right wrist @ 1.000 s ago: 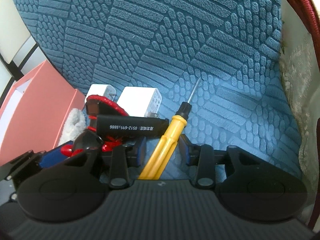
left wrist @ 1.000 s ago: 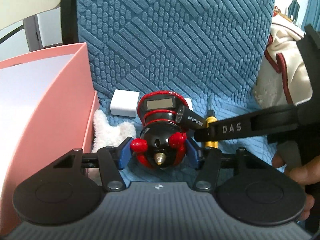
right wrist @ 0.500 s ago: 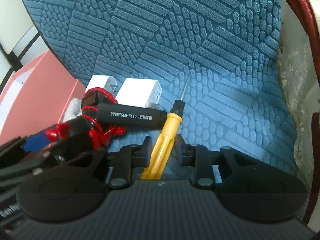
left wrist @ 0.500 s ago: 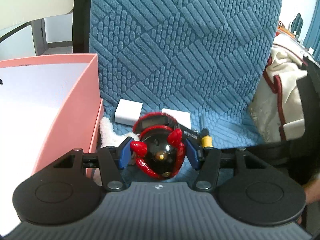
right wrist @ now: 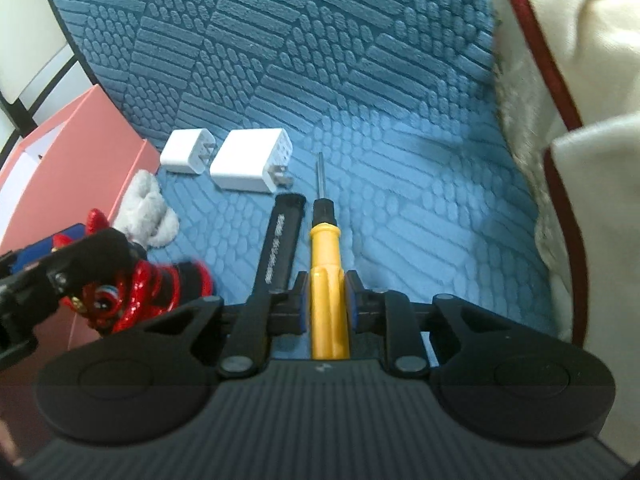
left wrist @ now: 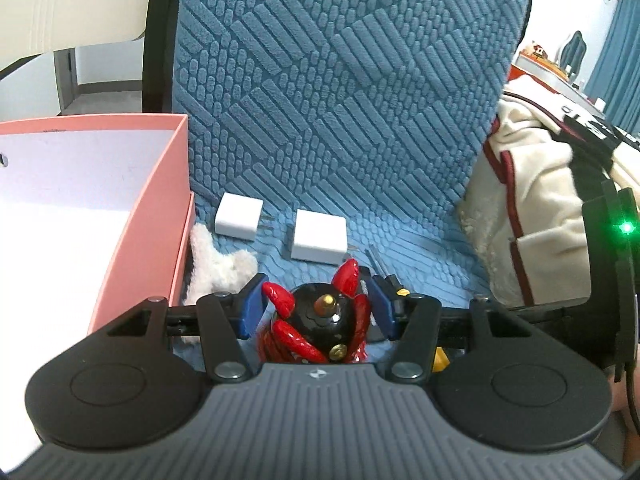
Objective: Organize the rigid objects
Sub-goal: 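Close the left gripper on the red figurine while the right gripper grasps the screwdriver, then lift the red figurine with the left gripper while the right lifts the screwdriver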
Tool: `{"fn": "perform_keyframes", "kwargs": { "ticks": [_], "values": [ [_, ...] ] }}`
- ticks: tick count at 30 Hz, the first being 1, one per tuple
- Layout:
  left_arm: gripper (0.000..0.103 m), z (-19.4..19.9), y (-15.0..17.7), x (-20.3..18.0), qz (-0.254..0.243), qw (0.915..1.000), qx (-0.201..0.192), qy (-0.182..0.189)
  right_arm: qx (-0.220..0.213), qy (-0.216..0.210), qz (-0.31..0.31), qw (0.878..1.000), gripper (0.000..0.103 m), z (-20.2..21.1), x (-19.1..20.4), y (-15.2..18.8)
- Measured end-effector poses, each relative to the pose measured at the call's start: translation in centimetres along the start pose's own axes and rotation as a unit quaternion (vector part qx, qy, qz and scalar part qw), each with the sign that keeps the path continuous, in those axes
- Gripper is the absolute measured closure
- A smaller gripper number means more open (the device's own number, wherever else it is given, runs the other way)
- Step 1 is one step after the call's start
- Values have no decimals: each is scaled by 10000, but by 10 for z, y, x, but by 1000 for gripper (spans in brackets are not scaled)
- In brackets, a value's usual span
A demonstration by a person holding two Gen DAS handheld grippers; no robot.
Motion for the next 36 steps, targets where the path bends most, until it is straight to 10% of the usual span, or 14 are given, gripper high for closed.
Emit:
{"fn": "perform_keyframes", "kwargs": {
  "ticks": [21,28,36],
  "values": [
    [48,16,30,-17,-308,9982,467,194,-74,-116,-782,9968,82,29,-6,32],
    [36,11,36,-22,-478,9970,592,175,-235,-373,-798,9958,51,25,-11,18],
    [36,4,40,-23,-590,9960,674,62,-44,-2,-280,9996,52,9,-5,11]
  ]
}}
Point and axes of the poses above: each gripper's, at about its wrist camera, not at the fingertips, and z roughly against the way its jaws point, x to its left, y to its underside, the point moved 5 cm from there along -z, roughly the way its jaws point
